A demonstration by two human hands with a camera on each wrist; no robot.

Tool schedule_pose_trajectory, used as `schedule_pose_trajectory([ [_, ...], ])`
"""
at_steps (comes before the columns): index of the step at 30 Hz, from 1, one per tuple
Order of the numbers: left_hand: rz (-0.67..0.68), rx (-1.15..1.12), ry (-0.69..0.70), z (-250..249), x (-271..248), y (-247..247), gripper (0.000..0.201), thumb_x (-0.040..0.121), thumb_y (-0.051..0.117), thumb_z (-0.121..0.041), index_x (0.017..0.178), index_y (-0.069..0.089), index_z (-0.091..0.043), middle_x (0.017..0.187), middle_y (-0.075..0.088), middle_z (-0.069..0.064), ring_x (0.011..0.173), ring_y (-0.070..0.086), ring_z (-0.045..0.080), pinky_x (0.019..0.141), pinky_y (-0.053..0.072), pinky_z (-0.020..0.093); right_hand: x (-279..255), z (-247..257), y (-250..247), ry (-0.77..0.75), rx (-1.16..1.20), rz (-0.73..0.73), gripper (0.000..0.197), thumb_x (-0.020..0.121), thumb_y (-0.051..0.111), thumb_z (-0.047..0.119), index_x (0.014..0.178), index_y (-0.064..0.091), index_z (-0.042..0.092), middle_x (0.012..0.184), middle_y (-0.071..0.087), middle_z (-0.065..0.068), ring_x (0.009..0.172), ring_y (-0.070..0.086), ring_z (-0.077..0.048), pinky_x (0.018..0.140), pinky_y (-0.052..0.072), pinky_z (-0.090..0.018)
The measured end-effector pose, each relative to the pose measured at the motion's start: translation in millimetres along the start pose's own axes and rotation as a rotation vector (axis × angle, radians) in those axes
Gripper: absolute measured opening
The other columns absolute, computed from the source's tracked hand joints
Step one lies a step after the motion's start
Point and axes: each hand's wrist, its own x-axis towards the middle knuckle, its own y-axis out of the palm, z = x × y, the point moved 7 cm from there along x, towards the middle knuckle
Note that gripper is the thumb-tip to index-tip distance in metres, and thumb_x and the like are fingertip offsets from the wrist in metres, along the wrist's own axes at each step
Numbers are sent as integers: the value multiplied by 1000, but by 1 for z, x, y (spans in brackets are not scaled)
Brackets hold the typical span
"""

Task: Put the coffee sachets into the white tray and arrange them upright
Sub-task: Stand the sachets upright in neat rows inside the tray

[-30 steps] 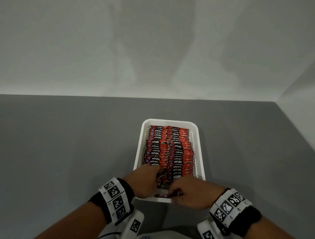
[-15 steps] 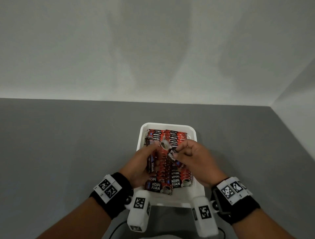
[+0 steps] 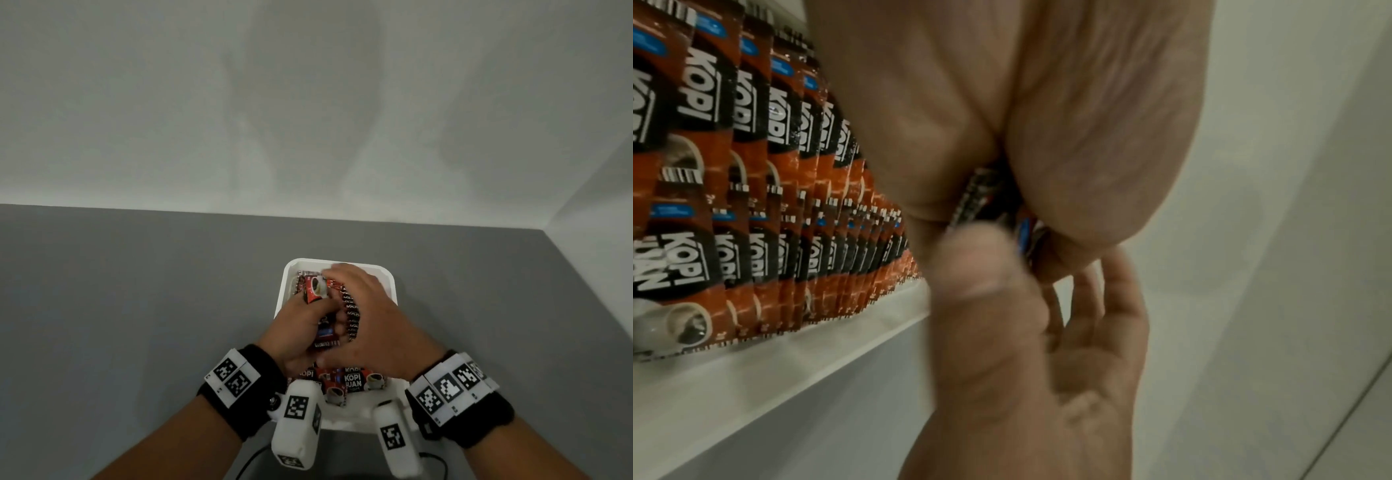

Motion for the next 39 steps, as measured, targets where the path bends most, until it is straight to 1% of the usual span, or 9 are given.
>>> schedule_pose_trajectory([
  [3, 54, 36, -19, -1, -2, 9, 15, 94, 55, 3, 105, 64, 6, 85, 62, 23, 68, 64, 28, 62, 57, 36, 8, -1, 9, -70, -163, 155, 136, 50, 93, 55, 160, 16, 32, 165, 12, 14, 153, 4, -1, 124, 15, -27],
  [8, 76, -29, -41, 1, -2, 11, 23, 92, 49, 2, 108, 66, 4, 91, 67, 21, 77, 70, 28, 66, 57, 34, 20, -5, 4, -38, -114, 75, 121, 54, 91, 29, 156, 26, 23, 153, 34, 11, 144, 29, -6, 116, 38, -36],
  [12, 81, 24, 6, 0, -1, 8, 19, 98, 51, 0, 110, 65, 5, 93, 69, 21, 78, 71, 27, 66, 60, 34, 18, -8, 3, 62, 100, 105, 122, 56, 93, 40, 156, 25, 31, 152, 39, 15, 138, 42, -4, 111, 43, -32],
  [17, 99, 149, -25, -2, 1, 4, 14, 99, 62, -13, 110, 67, -7, 91, 69, 16, 69, 67, 24, 54, 53, 29, 22, -29, -23, 289, 527, -287, 43, 88, 74, 11, 128, 64, 24, 113, 69, -4, 89, 71, -14, 79, 61, -33],
  [22, -62, 145, 84, -19, 5, -13, 13, 93, 60, 5, 105, 64, 3, 73, 66, 13, 54, 60, 17, 43, 43, 22, 13, -44, -36, 379, 672, -441, 25, 84, 73, -7, 100, 71, 13, 85, 75, -7, 69, 67, -18, 63, 57, -28],
  [27, -161, 326, 201, -34, 12, -29, 5, 87, 69, 3, 87, 69, -2, 66, 62, 11, 52, 55, 16, 50, 45, 25, 8, -36, -36, 310, 198, -265, 39, 73, 84, 12, 108, 69, 23, 96, 71, 8, 83, 69, -9, 76, 57, -25],
  [32, -104, 391, 172, -25, 10, -12, 5, 86, 71, 1, 89, 68, 1, 64, 64, 3, 52, 56, 13, 53, 43, 24, 21, -11, 1, 164, -227, -1, 32, 87, 61, 15, 118, 59, 22, 109, 65, 7, 100, 60, -13, 85, 50, -29],
  [36, -99, 33, 19, -10, 11, -17, 30, 93, 52, -13, 116, 65, 2, 81, 59, 9, 59, 49, 16, 50, 39, 25, 17, -29, 3, 303, -30, -108, 11, 102, 47, 17, 101, 57, 19, 91, 62, 7, 79, 58, -9, 65, 42, -16],
  [39, -66, -6, -17, -9, 7, -16, 33, 102, 43, -12, 121, 64, 5, 85, 67, 15, 62, 63, 21, 51, 52, 29, 9, -36, -6, 454, 418, -306, 21, 103, 52, 30, 86, 59, 20, 71, 64, 9, 64, 57, -9, 59, 46, -24],
])
